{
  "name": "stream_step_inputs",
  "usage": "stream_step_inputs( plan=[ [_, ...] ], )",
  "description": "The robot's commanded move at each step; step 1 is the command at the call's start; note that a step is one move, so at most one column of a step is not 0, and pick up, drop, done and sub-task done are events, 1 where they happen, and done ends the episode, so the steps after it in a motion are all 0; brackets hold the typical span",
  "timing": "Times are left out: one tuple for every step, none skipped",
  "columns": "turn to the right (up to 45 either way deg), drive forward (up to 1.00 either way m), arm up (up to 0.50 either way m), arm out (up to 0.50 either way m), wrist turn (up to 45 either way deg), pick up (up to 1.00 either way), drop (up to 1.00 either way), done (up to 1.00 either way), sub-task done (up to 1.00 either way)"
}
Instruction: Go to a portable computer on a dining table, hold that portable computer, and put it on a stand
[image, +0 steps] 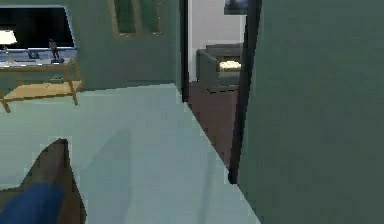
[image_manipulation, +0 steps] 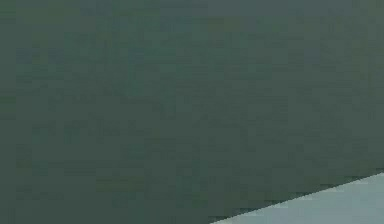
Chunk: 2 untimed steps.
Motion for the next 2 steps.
stream_step_inputs(
  plan=[
    [0.0,1.0,0.0,0.0,0.0,0.0,0.0,0.0,0.0],
    [-3.0,0.0,0.0,0.0,0.0,0.0,0.0,0.0,0.0]
  ],
)
